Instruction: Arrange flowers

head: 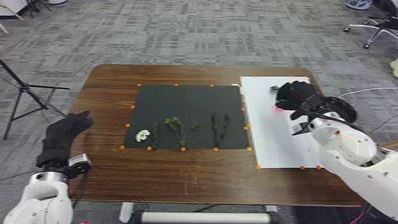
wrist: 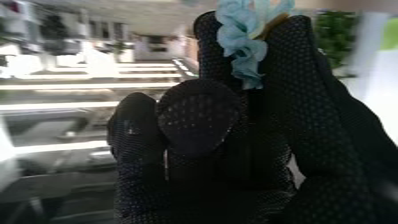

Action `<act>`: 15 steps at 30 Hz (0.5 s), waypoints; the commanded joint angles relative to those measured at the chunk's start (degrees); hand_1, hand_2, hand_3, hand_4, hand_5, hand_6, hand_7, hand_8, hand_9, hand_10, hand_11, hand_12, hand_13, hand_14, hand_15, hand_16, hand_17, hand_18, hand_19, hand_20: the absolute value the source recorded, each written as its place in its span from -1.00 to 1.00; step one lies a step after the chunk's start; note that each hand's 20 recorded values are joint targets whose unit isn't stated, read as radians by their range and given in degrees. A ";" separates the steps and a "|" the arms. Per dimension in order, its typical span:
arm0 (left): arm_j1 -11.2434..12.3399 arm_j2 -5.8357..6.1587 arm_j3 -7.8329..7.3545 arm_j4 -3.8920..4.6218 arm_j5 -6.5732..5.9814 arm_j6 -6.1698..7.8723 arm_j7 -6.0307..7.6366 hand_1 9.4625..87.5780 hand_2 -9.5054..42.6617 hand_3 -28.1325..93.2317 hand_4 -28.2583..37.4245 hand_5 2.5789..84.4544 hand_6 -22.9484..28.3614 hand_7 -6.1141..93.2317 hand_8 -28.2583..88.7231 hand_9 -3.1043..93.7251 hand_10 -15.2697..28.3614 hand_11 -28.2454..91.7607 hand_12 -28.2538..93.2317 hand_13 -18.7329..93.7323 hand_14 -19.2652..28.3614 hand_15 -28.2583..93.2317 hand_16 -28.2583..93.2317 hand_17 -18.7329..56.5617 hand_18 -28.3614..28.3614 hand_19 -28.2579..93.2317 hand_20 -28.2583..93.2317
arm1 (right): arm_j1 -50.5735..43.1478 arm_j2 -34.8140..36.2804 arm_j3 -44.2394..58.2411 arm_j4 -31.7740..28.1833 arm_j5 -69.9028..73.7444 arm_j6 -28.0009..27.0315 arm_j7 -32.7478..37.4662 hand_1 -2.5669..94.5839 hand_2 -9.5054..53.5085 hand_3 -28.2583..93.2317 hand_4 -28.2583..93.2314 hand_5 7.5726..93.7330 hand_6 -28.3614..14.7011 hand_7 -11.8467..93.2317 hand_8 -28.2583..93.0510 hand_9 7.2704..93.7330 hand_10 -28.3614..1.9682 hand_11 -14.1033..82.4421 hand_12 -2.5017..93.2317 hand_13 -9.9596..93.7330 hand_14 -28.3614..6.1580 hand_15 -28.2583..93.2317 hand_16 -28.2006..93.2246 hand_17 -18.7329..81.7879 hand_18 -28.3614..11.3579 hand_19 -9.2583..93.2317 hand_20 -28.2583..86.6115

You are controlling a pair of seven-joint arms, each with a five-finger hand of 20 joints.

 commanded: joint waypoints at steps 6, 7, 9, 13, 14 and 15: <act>-1.25 0.68 0.92 1.73 -2.43 1.11 0.10 -0.71 -0.15 0.46 -1.00 0.23 0.07 -0.62 -0.63 0.13 0.43 -0.18 -0.34 0.05 0.57 -0.23 -0.52 -0.31 0.41 -0.36 -0.24 | 31.43 -20.75 -20.58 3.54 -0.70 -12.39 -10.45 0.23 -1.00 0.45 -0.83 0.59 0.48 -0.31 -0.48 0.79 0.23 -0.51 -0.25 0.78 0.45 0.51 0.01 0.43 -0.36 1.00 0.42; -1.24 0.55 0.97 1.75 -2.39 0.99 0.03 -0.73 -0.11 0.45 -1.00 0.23 0.07 -0.62 -0.63 0.13 0.43 -0.18 -0.34 0.05 0.57 -0.23 -0.52 -0.31 0.41 -0.36 -0.24 | 30.81 -23.11 -20.36 4.45 -1.53 -13.56 -11.09 0.22 -1.00 0.45 -0.83 0.59 0.48 -0.31 -0.48 0.79 0.23 -0.51 -0.25 0.78 0.45 0.51 0.01 0.43 -0.36 1.00 0.42; -1.43 0.57 1.19 1.75 -2.32 1.08 -0.15 -0.73 -0.07 0.43 -1.00 0.24 0.07 -0.62 -0.63 0.13 0.43 -0.18 -0.34 0.05 0.57 -0.23 -0.52 -0.31 0.41 -0.36 -0.24 | 29.98 -28.00 -19.85 7.05 -2.81 -15.36 -12.10 0.22 -1.00 0.45 -0.83 0.59 0.48 -0.31 -0.48 0.79 0.24 -0.51 -0.25 0.78 0.44 0.52 0.02 0.43 -0.36 1.00 0.42; -2.57 0.73 1.83 2.37 -2.12 0.83 0.10 -0.76 -0.02 0.42 -1.00 0.24 0.07 -0.63 -0.63 0.13 0.43 -0.18 -0.34 0.04 0.58 -0.23 -0.52 -0.31 0.41 -0.36 -0.24 | 29.26 -35.49 -18.57 11.97 -6.10 -19.81 -15.73 0.22 -1.00 0.45 -0.83 0.59 0.48 -0.30 -0.48 0.79 0.25 -0.52 -0.26 0.78 0.44 0.52 0.01 0.43 -0.36 1.00 0.42; -2.60 0.76 1.98 2.37 -2.15 0.85 0.28 -0.76 -0.03 0.42 -1.00 0.24 0.07 -0.63 -0.63 0.13 0.43 -0.18 -0.34 0.04 0.58 -0.23 -0.52 -0.31 0.41 -0.36 -0.24 | 28.85 -36.78 -17.85 12.40 -6.96 -21.77 -16.31 0.22 -1.00 0.45 -0.83 0.59 0.49 -0.30 -0.48 0.79 0.24 -0.52 -0.26 0.78 0.45 0.52 0.01 0.43 -0.36 1.00 0.43; -2.99 0.96 2.26 2.44 -2.07 0.73 0.30 -0.77 -0.03 0.43 -1.00 0.23 0.07 -0.63 -0.63 0.13 0.43 -0.18 -0.34 0.04 0.58 -0.23 -0.52 -0.31 0.41 -0.36 -0.24 | 28.48 -37.81 -17.85 12.86 -6.76 -22.24 -16.01 0.22 -1.00 0.45 -0.83 0.58 0.49 -0.30 -0.48 0.79 0.24 -0.52 -0.26 0.78 0.45 0.52 0.01 0.43 -0.36 1.00 0.43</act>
